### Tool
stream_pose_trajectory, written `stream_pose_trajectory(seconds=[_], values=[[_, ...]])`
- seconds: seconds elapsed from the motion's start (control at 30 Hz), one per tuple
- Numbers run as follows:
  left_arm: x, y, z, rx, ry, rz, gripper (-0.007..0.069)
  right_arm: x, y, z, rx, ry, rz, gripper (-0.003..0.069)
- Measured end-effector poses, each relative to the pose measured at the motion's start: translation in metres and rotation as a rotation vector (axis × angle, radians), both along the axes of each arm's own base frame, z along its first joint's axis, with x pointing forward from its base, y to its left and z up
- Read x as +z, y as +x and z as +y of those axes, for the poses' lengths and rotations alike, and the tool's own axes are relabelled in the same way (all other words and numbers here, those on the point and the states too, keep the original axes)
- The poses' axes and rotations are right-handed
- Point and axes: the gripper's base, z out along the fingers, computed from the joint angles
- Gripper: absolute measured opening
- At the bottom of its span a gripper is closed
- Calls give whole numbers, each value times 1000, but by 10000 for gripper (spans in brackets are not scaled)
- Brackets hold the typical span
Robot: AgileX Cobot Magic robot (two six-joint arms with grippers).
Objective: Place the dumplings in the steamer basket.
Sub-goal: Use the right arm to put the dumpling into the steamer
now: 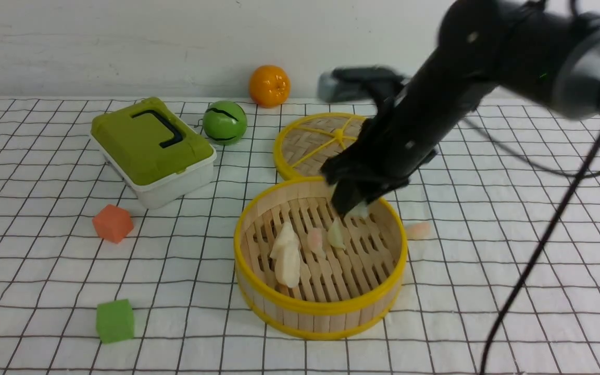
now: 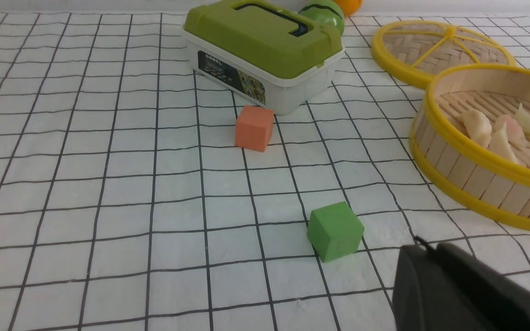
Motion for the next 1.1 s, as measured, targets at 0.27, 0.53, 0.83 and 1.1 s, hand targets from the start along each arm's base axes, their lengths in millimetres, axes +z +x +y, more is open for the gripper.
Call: stream_pose_trajectory(seconds=[0.27, 0.53, 0.83, 1.1], values=[[0, 0, 0, 0, 0, 0, 20, -52, -1, 25, -42, -106, 87, 194], [0, 0, 0, 0, 0, 0, 23, -62, 3, 28, -72, -117, 72, 194], [0, 0, 0, 0, 0, 0, 24, -74, 4, 29, -103, -126, 106, 260], [0, 0, 0, 0, 0, 0, 30, -43, -4, 28, -95, -94, 58, 485]])
